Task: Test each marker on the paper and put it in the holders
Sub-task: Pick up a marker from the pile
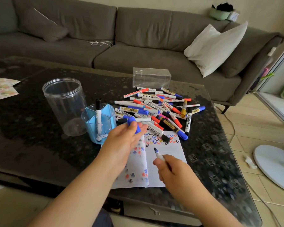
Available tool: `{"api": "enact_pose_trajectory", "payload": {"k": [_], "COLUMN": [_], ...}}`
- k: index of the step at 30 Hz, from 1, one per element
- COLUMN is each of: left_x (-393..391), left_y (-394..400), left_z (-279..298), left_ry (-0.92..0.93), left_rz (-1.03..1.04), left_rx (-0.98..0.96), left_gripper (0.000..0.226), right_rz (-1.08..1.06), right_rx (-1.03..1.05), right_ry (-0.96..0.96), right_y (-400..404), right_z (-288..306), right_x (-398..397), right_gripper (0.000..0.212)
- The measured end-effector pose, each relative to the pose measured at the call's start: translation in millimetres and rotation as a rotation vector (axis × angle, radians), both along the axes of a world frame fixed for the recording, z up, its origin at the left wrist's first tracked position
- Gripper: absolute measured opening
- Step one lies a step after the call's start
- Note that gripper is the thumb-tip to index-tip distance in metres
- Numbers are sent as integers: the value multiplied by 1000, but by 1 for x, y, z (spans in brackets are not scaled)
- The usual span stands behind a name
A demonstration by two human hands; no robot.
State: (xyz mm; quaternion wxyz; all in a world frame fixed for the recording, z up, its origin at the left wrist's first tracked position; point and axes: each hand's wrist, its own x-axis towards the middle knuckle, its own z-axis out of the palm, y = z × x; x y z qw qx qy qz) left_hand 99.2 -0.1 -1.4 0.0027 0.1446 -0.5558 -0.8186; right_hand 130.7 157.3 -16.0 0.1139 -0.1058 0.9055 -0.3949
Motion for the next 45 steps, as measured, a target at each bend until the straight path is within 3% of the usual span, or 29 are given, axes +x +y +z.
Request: {"api": "enact_pose_trajectory", "payload": {"k": [2, 5, 7, 10, 14, 16, 18, 21, 25, 31, 37, 45], "left_x": [1, 2, 2, 1, -7, -13, -20, -28, -30, -33, -36, -35], "left_y": [-1, -4, -6, -9, -14, -17, -21, -22, -18, -17, -20, -20], "left_z": [-7, -17, -24, -34, -48, -56, -65, -80, -98, -105, -105, -105], "left_ry": [-30, -81, -75, -23, 35, 62, 97, 198, 363, 408, 338, 316], "left_rz": [4, 29, 19, -48, -86, -97, -115, -88, -26, -38, -3, -19], "left_rx": [-117, -387, -561, -683, -806, -876, -942, -988, -1112, -1168, -1125, -1100], "left_gripper": [14, 16, 22, 7, 19, 17, 17, 17, 9, 12, 9, 8], "right_rz": [-16, -59, -95, -185, -302, -294, -246, -166, -165, -219, -273, -229], "right_rx": [-85, -311, -432, -694, -1080, -1148, -1079, -770, -496, -446, -379, -349], "right_ry": [-69, -191, -230, -285, -490, -505, -453, -251, -59, 63, 110, 114], "right_y": [2, 4, 8, 9, 11, 12, 11, 7, 1, -5, -5, -7], "right_z": [3, 2, -3, -4, -13, -20, -29, -40, -54, -69, -77, -74], "right_x": [-4, -13, -21, -34, -56, -64, -71, -81, -92, -102, -99, -101], "right_gripper": [34, 17, 28, 20, 27, 32, 31, 8, 22, 15, 28, 24]}}
